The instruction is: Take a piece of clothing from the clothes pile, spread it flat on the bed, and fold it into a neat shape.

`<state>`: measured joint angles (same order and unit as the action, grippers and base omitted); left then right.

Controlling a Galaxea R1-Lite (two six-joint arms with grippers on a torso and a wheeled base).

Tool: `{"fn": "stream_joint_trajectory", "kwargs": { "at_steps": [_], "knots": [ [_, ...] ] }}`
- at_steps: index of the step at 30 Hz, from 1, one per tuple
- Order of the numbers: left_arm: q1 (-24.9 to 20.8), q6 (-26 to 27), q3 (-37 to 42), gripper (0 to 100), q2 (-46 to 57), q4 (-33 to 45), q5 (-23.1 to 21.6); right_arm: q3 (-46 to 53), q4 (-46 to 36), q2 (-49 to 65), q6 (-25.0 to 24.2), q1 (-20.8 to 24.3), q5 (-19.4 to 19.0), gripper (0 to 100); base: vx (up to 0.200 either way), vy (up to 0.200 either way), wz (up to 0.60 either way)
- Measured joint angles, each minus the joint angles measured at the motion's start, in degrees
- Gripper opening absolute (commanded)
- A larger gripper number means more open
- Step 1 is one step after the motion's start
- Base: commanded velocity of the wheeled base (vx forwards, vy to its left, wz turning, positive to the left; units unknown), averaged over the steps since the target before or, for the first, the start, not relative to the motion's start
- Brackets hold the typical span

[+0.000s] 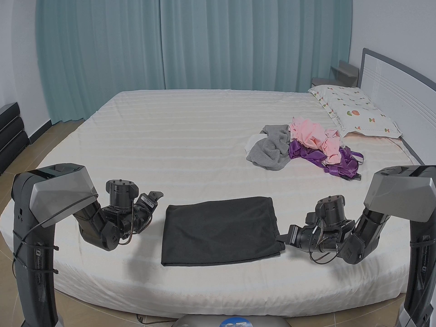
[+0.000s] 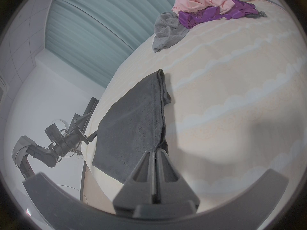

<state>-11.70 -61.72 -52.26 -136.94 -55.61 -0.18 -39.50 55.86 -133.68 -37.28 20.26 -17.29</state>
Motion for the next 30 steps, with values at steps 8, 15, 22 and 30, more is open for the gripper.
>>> {"fn": "stream_joint_trajectory", "kwargs": {
  "at_steps": [8,15,22,30],
  "knots": [
    [0.07,0.02,0.0,100,0.0,0.11,0.0,2.34,-0.09,1.9,0.48,-0.41,-0.15,0,0.0,0.0,0.0],
    [0.11,0.02,0.01,100,0.0,0.11,0.0,3.1,-1.87,2.58,1.05,-0.45,-0.23,0,0.0,0.0,0.0],
    [0.11,-0.02,0.0,100,0.0,0.11,0.0,2.84,-2.24,2.93,1.78,-0.37,-0.39,100,0.0,0.0,0.0],
    [0.11,0.0,0.2,100,0.04,0.09,0.0,-5.23,-2.4,2.06,-0.49,-1.13,-0.23,100,0.0,0.0,0.0]
  ]
}}
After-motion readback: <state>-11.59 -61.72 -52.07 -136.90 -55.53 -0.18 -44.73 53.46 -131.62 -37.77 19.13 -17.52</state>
